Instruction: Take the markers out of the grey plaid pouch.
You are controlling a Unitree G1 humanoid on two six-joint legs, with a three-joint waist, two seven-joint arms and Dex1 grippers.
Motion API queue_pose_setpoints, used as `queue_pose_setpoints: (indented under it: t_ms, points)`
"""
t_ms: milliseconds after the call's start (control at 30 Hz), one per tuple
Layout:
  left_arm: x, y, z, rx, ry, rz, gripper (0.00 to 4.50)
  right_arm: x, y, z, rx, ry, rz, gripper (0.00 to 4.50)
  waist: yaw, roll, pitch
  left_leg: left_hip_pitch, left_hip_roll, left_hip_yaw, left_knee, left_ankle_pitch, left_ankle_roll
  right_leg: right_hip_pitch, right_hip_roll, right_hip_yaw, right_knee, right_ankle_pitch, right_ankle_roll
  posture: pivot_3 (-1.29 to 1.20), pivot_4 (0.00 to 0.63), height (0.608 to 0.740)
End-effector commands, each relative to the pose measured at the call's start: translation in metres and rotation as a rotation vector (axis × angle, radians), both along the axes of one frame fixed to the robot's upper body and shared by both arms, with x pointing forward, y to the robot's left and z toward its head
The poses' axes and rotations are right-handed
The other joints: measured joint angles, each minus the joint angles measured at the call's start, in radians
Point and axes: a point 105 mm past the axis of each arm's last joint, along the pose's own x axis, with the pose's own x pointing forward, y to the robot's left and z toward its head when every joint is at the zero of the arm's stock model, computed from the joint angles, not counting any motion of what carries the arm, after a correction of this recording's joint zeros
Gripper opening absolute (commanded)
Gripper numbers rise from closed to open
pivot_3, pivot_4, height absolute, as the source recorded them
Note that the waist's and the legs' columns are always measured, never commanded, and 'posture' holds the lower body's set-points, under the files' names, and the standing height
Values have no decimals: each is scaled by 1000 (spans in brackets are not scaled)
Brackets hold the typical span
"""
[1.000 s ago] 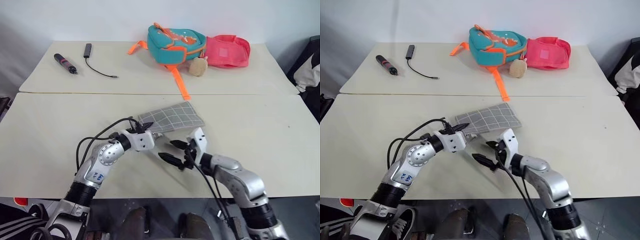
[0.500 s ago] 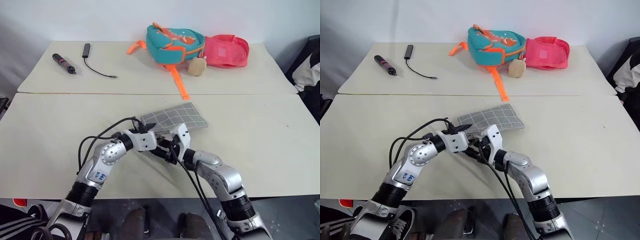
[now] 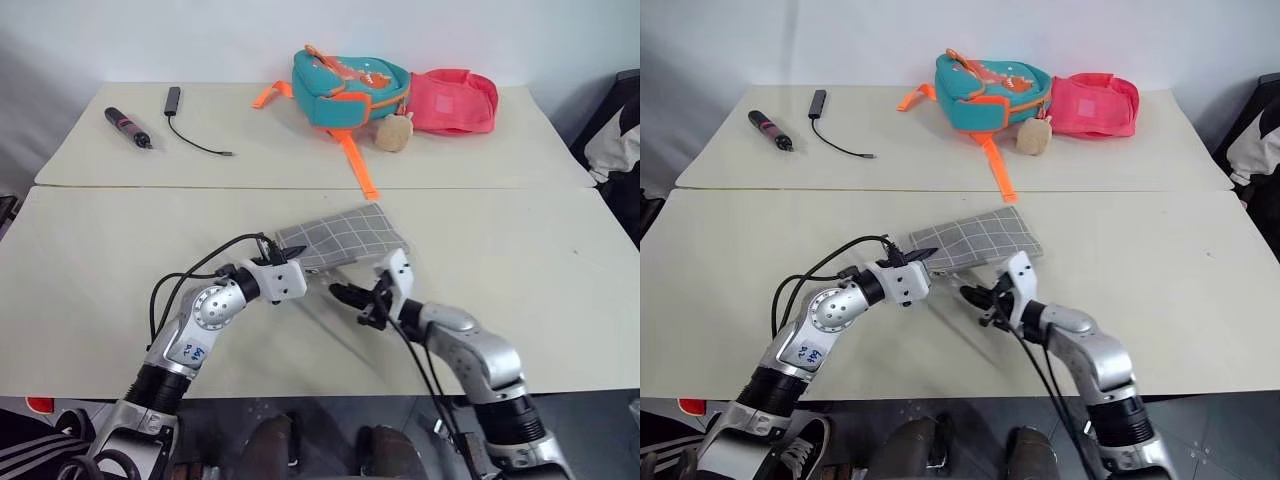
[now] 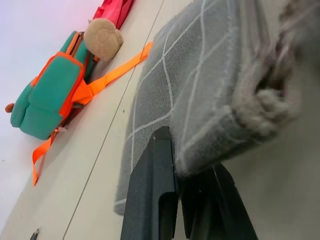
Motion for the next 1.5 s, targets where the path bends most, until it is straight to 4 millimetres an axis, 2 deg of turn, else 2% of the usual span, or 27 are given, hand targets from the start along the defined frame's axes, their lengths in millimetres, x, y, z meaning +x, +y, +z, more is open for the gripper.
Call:
queue_pose_setpoints:
  t_ms: [33, 200, 367, 433, 567, 700, 800, 867, 933, 967, 1000, 1100, 1167, 1267, 1333, 1400, 1467, 1500]
  points:
    - [0, 17, 13, -17, -37, 2, 0, 7, -29, 27, -42, -94, -17, 29, -2, 0, 0, 0, 0, 0, 0, 0, 0, 0, 0, 0, 0, 0, 0, 0, 150, 740]
    - [1, 32, 14, -32, -11, -1, 0, 28, -76, 44, -79, -138, -147, 29, -1, 0, 0, 0, 0, 0, 0, 0, 0, 0, 0, 0, -1, 0, 0, 0, 150, 740]
    - [1, 42, 16, -45, -6, 9, 0, 41, -117, 38, -179, -151, -262, 29, 3, 0, 0, 0, 0, 0, 0, 0, 1, 1, -1, -2, -1, 0, 0, 0, 150, 740]
    - [0, 44, 19, -109, 17, 7, 0, 41, -127, 33, -211, -145, -285, 29, 1, 0, 0, 0, 0, 1, 0, 0, 1, 1, -1, -2, -1, 0, 0, 0, 150, 740]
    - [2, 52, 20, -147, 39, 32, 0, 41, -133, 27, -236, -146, -300, 29, -1, 0, 0, 0, 0, 0, 0, 0, 1, 1, -1, -2, -1, 0, 0, 0, 150, 740]
    - [-1, 46, 18, -164, 77, 5, 0, 42, -128, 33, -231, -163, -295, 29, -2, 0, 0, 0, 0, 1, 0, 1, 1, 1, -1, -2, -1, 0, 0, 0, 150, 740]
    - [0, 41, 21, -228, 135, -6, 0, 27, -114, 38, -208, -137, -161, 639, -2, 0, 0, 0, 0, 0, 0, 1, 1, 2, -1, -2, -1, 0, 0, 0, 150, 740]
    - [-2, 38, 23, -274, 188, -25, 0, 16, -113, 39, -264, -133, -82, 1286, 3, 0, 0, 0, 0, 0, 1, 0, 1, 2, -1, -2, -1, 0, 0, 0, 150, 740]
    - [-2, 37, 26, -282, 196, -30, 0, 6, -112, 44, -248, -92, -21, 1964, 2, 1, 0, 0, 0, 0, 1, 0, 1, 2, -1, -2, -2, 0, 0, 0, 150, 740]
    - [-2, 38, 27, -284, 198, -27, 0, 1, -111, 48, -233, -79, 12, 2329, 1, 1, 0, 0, 0, 0, 1, 0, 2, 2, -1, -2, -2, 0, 0, 0, 150, 740]
    - [-2, 38, 28, -287, 211, -29, 0, 0, -113, 61, -243, -114, 22, 2665, 2, 0, 0, 0, 0, 0, 1, 0, 2, 3, -1, -2, -2, 0, 0, 0, 150, 740]
    - [-2, 35, 30, -297, 248, -54, 0, 7, -100, 100, -236, -293, 29, 2665, -3, 1, 1, 0, 0, 0, 1, 0, 1, 3, -1, -2, -3, 0, 0, 0, 150, 740]
    - [-3, 33, 31, -300, 263, -67, 0, 3, -80, 110, -185, -328, 84, 2665, -7, 1, 1, 0, 0, 0, 1, 0, 1, 2, -1, -2, -2, 0, 0, 0, 150, 740]
    - [-3, 26, 36, -328, 295, -91, 0, -5, -39, 111, -132, -341, 189, 2080, -4, 1, 1, 0, 2, -1, 1, 0, -1, 3, 1, -3, -3, 0, 0, 0, 150, 740]
    - [-2, 19, 35, -312, 316, -103, 0, -7, -19, 102, -140, -347, 236, 1474, -4, 1, 1, 0, 2, -1, 1, 0, -1, 3, 1, -4, -3, 0, 0, 0, 150, 740]
    - [-2, 9, 36, -301, 311, -124, 0, -4, -12, 89, -237, -373, 254, 742, 2, 1, 1, 0, 2, 0, 1, -1, 0, 3, 1, -4, -3, 0, 0, 0, 150, 740]
    - [-4, 2, 39, -295, 302, -148, 0, -4, -6, 88, -237, -379, 265, 60, 6, 1, 1, -1, 0, 0, 2, 0, 1, 3, 0, -3, -3, 0, 0, 0, 150, 740]
    - [-5, -1, 41, -297, 295, -160, 0, -4, -3, 90, -222, -380, 262, 24, 5, 1, 1, -1, -1, 0, 2, 0, 2, 3, -1, -3, -3, 1, 1, 0, 150, 740]
